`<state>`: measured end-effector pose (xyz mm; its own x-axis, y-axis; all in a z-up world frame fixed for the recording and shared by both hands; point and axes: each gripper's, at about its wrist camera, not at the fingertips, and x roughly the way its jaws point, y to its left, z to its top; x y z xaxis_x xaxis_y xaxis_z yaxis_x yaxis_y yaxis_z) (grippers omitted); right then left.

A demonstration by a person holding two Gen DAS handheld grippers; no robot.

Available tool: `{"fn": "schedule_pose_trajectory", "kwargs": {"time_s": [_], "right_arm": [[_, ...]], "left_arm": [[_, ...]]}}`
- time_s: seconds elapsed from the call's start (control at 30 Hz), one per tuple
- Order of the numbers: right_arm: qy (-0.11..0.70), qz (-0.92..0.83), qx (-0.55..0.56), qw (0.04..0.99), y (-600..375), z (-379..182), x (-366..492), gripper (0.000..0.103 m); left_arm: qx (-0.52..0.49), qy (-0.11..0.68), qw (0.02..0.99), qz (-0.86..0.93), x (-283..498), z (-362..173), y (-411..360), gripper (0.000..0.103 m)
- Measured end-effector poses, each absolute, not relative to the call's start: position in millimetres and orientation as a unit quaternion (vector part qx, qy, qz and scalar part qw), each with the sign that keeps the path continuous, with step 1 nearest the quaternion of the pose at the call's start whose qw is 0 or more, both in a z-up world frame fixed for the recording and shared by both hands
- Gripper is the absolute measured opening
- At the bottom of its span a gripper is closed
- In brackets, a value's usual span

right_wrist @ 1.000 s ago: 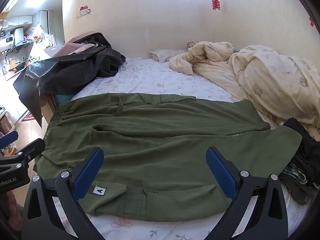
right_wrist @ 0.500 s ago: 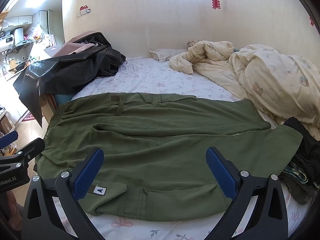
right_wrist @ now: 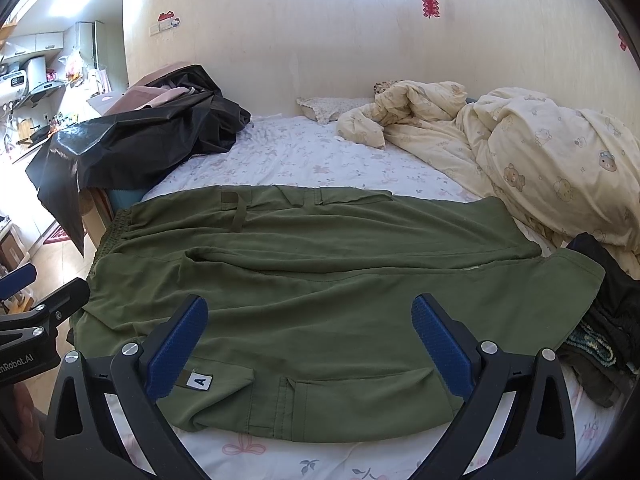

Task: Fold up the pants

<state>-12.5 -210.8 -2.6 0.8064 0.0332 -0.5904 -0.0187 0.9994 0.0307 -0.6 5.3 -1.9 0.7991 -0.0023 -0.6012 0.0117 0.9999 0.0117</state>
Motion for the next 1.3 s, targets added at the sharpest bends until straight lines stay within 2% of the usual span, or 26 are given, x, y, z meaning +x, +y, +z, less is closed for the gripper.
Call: {"fn": "schedule_pose_trajectory", "kwargs": {"time_s": [1.3], "right_arm": [[0.314,0.01,0.011,0.949,-213.8,-4.8,-11.9,0.103]], "left_arm": [[0.007,0.324,0.946,-0.002,-1.9,-6.3,8.9,0.103]]}}
